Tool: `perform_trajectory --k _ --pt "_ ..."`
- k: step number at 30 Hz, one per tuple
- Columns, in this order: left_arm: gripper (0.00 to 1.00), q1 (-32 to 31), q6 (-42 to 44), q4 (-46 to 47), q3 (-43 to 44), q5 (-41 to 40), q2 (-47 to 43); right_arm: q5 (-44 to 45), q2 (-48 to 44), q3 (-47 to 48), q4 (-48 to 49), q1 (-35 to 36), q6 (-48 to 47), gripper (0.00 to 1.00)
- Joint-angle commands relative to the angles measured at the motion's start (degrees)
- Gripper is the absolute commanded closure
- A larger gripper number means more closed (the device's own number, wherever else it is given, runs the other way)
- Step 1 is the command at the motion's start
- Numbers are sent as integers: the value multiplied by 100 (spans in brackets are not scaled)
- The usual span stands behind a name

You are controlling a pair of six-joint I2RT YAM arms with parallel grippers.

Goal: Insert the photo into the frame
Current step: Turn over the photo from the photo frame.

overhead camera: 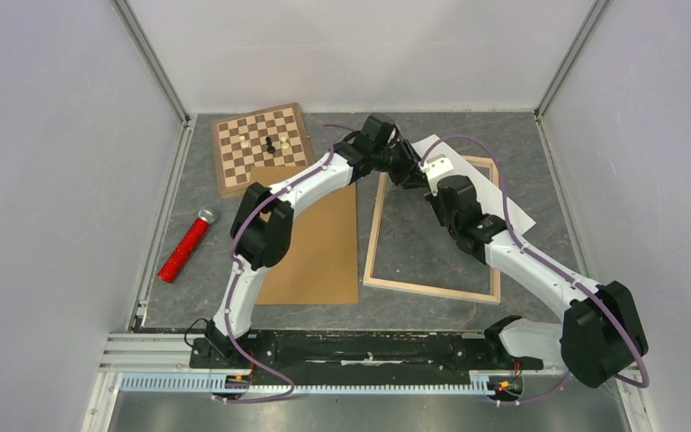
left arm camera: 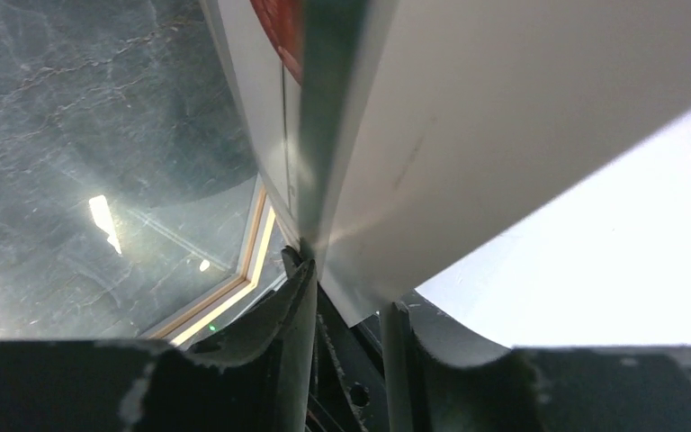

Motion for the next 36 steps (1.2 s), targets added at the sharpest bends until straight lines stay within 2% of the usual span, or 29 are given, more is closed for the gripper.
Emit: perform_trajectory --k 1,5,11,13,17,20,22,26,36 --pt "66 -24 184 -40 -98 0 -351 63 -124 -15 242 26 27 92" --pt "79 -22 195 -15 -123 12 -351 12 -148 -44 254 31 42 93" --pt "89 -23 165 77 -198 57 -327 -62 -193 -22 219 31 43 90" --pt "92 -14 182 92 -250 83 -349 -145 -221 21 169 31 42 80" --pt "98 21 304 97 -402 83 -444 -377 -320 192 -5 31 51 50" --pt "98 55 556 50 -497 65 -524 -546 -396 364 -193 31 68 33" --pt "98 56 808 21 -542 94 -583 -655 -476 490 -320 23 60 27" --pt "98 98 1582 -180 -564 309 -678 -627 -761 653 -485 -36 24 23" --pt "98 370 3776 -981 -1048 859 -962 -610 -1189 642 -541 -685 103 21"
